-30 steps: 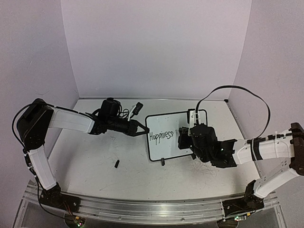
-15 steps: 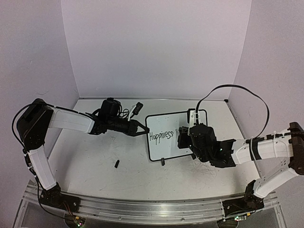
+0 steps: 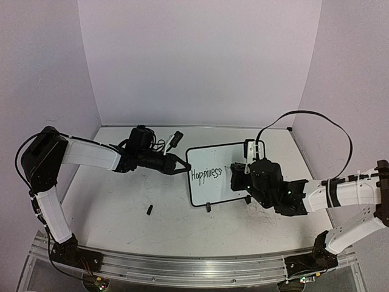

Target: Write a sentence on the whiteboard

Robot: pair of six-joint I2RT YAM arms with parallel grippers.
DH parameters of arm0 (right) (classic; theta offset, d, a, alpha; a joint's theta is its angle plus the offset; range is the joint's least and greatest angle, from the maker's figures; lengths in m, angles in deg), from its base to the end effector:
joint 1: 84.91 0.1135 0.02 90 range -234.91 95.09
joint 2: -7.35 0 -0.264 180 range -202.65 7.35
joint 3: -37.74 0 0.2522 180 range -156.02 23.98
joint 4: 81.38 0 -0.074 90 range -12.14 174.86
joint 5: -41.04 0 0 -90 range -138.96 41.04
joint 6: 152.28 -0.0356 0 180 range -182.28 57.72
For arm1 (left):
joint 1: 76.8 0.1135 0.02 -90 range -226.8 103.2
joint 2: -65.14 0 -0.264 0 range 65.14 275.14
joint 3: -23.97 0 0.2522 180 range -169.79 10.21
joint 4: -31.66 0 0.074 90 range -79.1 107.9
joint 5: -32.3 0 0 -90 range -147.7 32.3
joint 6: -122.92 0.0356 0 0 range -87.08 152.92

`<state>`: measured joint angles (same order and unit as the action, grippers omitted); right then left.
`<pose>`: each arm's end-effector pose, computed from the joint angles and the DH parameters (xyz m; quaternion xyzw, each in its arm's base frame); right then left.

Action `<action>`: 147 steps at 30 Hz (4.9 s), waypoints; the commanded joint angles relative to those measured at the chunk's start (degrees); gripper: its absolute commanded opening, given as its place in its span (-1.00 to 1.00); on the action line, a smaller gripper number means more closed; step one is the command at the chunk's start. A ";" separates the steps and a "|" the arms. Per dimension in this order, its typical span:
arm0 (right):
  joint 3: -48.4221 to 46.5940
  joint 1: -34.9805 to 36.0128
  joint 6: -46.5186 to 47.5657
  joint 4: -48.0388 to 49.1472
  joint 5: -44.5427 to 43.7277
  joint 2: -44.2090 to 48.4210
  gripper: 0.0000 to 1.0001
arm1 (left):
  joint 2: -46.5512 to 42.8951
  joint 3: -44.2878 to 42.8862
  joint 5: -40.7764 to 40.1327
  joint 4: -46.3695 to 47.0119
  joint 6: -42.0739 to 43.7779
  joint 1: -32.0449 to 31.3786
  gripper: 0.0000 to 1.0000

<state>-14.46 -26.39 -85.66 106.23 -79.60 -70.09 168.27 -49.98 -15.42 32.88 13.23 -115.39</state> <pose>0.1671 0.2382 0.2320 -0.0863 0.7892 0.2121 0.5698 0.2890 -0.2612 0.2006 0.3146 0.7580 -0.5040 0.2693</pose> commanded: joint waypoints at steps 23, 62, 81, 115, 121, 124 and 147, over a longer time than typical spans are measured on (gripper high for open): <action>-1.58 -0.28 -1.06 0.98 -3.32 -3.57 -1.00 | -2.46 -0.48 0.43 -2.85 0.26 -0.52 -1.00; 0.25 0.41 -4.24 -0.62 -1.02 0.61 -1.00 | -1.88 -0.73 0.44 -3.16 0.43 -0.80 -1.00; -1.32 -1.31 -1.81 1.31 -0.84 -1.78 -1.00 | -1.81 -0.81 0.34 -3.39 0.70 -0.87 -1.00; 0.32 0.27 -5.72 -2.55 -2.21 -2.04 -1.00 | -1.88 -1.07 0.16 -4.32 1.14 -0.97 -1.00; -1.51 0.10 -4.20 -1.01 -3.47 -2.74 -1.00 | -1.96 -1.08 0.04 -4.59 1.31 -0.96 -1.00; -1.95 -0.32 -3.66 -0.62 -3.68 -2.89 -1.00 | -2.06 -1.08 -0.09 -4.77 1.46 -0.96 -1.00; -1.68 -1.00 -3.32 -1.33 -5.83 -1.52 -1.00 | -1.85 -1.45 -0.05 -5.30 1.75 -1.14 -1.00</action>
<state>-15.02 -26.83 -88.48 104.92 -82.89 -72.35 168.25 -50.19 -15.87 31.33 14.94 -115.49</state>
